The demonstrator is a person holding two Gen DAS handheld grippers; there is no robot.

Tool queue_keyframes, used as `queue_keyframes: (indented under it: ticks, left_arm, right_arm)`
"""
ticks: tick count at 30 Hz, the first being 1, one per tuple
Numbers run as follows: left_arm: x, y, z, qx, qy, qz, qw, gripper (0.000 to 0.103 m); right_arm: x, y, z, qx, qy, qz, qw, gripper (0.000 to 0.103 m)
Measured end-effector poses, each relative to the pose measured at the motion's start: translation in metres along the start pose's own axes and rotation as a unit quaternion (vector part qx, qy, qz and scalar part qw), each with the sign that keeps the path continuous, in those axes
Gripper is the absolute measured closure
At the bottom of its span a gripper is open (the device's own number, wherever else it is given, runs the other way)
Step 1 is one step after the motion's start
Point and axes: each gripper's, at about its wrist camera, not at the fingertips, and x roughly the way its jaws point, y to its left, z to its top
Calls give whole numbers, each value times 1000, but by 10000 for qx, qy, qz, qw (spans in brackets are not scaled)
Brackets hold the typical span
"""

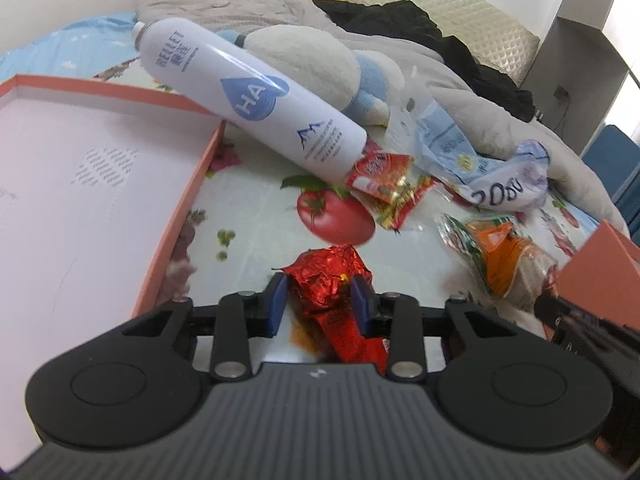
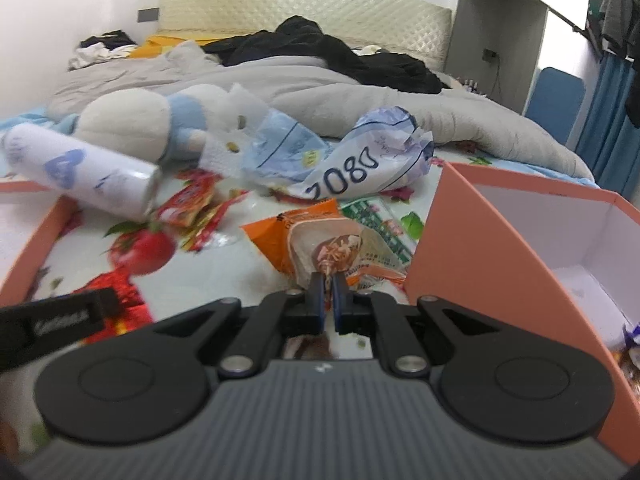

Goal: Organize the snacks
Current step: 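Grasp the red foil candy pack with the left tool while the right tool grasps the orange noodle pack, then lift both held packs and carry them over the deep pink box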

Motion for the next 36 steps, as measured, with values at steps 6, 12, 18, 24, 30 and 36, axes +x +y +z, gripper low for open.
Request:
queue_keyframes:
  ticks: [6, 12, 18, 24, 30, 36]
  left_arm:
    - [-32, -2, -19, 110, 195, -243, 9995, 78]
    - [-67, 5, -37, 21, 328, -396, 9987, 79]
    - [-110, 15, -47, -16, 367, -463, 9983, 99]
    - [-140, 24, -60, -4, 476, -411, 9980, 99]
    - [-147, 26, -66, 111, 662, -435, 9968, 98]
    - [-136, 11, -61, 539, 776, -542, 9941, 62]
  right_arm:
    - [-42, 1, -23, -159, 138, 236, 9995, 96]
    - [-86, -3, -47, -437, 199, 473, 9977, 96]
    - [-135, -19, -72, -441, 505, 742, 9950, 96]
    - [-171, -23, -89, -559, 666, 1040, 9908, 96]
    - [-189, -26, -101, -423, 880, 1505, 9838, 93]
    - [-198, -35, -97, -364, 643, 1860, 9798, 30]
